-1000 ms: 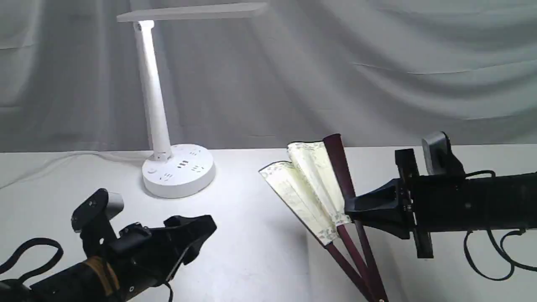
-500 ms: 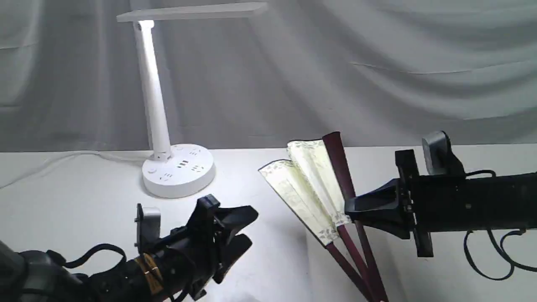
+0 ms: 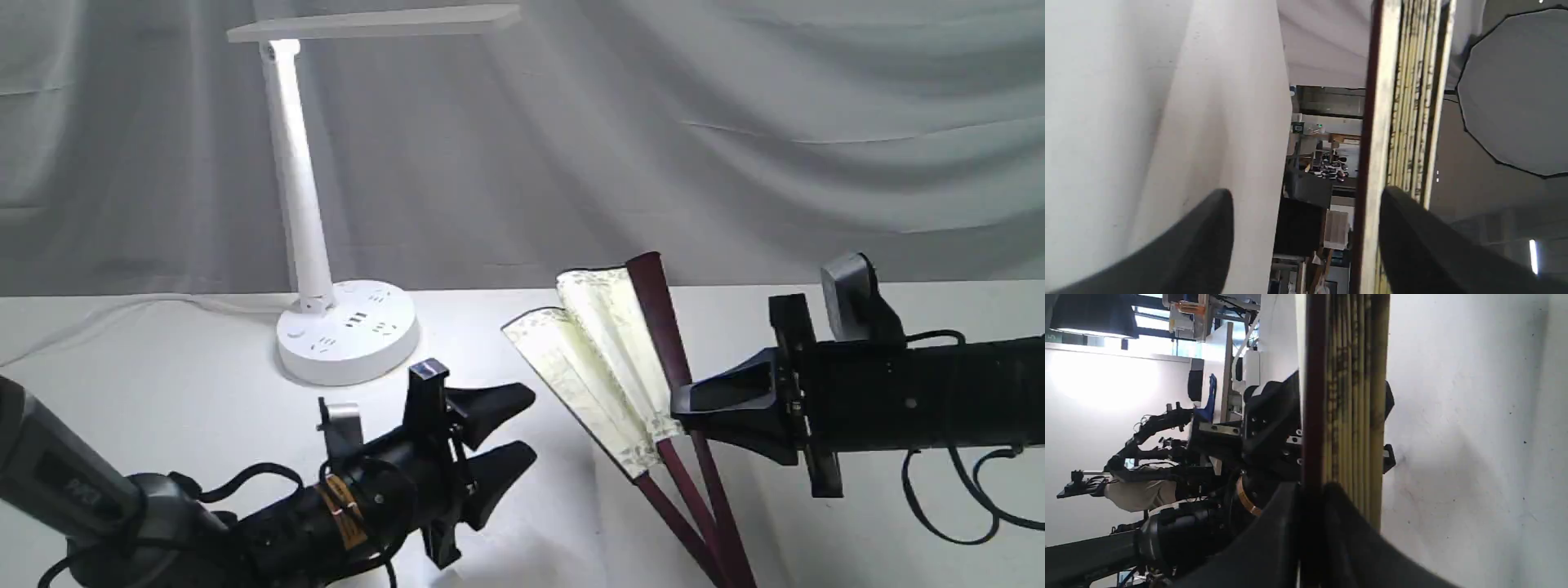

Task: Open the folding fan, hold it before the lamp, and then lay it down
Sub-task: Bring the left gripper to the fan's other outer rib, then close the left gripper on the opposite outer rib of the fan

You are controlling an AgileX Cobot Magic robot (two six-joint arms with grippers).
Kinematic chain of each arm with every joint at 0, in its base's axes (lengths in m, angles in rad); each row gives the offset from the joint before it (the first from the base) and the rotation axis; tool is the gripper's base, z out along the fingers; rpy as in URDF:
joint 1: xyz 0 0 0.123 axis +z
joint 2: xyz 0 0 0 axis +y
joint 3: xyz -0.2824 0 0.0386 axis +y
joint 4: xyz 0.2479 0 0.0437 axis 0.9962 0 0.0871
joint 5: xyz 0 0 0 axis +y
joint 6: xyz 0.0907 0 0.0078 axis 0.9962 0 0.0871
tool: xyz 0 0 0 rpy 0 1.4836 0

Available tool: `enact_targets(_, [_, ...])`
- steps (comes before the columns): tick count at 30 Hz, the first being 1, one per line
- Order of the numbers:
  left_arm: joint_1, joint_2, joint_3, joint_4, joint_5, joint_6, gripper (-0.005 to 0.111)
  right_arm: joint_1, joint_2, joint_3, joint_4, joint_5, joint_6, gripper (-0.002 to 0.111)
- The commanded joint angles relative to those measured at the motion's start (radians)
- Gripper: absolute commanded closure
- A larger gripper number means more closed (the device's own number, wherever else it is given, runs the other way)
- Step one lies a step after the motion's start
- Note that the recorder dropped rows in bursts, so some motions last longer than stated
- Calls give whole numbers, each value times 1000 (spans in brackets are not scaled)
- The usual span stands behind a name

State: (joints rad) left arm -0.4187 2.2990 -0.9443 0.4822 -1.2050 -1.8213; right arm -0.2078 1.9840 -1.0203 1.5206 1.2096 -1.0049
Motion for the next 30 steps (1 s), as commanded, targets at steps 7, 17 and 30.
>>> enact_targets(7, [-34, -3, -83, 4, -11, -11, 54, -1, -13, 0, 38, 12, -42, 108])
enact_targets(17, [-83, 0, -132, -41, 86, -6, 54, -1, -13, 0, 34, 12, -42, 108])
enact_targets(30, [-85, 5, -132, -84, 11, -11, 54, -1, -13, 0, 29, 12, -42, 108])
